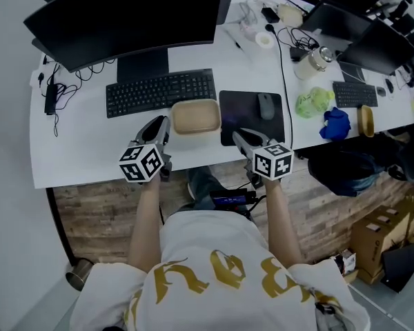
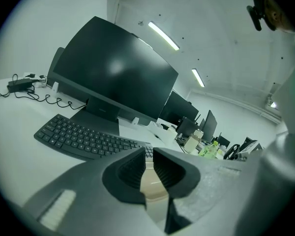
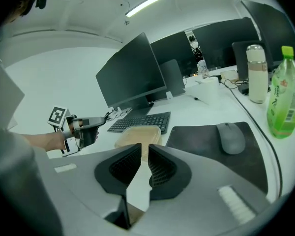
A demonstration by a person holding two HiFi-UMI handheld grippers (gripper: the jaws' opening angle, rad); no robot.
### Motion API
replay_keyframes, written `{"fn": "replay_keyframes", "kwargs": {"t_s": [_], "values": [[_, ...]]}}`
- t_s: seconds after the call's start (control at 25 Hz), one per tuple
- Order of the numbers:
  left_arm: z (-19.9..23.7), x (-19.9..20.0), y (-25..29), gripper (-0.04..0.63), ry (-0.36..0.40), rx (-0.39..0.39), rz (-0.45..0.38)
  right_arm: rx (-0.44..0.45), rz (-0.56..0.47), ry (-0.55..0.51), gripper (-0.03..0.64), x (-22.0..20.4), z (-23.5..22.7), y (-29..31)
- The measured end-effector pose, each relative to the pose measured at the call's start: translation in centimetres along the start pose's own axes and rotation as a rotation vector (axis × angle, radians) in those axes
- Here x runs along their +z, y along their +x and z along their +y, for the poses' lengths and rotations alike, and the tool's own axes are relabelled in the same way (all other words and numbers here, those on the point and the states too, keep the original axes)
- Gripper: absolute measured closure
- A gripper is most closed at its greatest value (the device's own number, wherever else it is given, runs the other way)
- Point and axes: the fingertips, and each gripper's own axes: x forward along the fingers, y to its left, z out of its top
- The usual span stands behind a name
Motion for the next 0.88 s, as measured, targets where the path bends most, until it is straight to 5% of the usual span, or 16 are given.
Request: {"fn": "replay_keyframes", "kwargs": {"t_s": [0.48,0.88], "values": [[2.5,-1.4,4.1,0.526,0.003,0.020,0.084,0.090,0.139,-0.039,0.494,-2.5,-0.8,2.4],[3.9,-2.4,6.5,0.515,-0.027,0.015,0.126,0.198,0.204,0.039,0.479,-4.0,-0.3,5.1]]}}
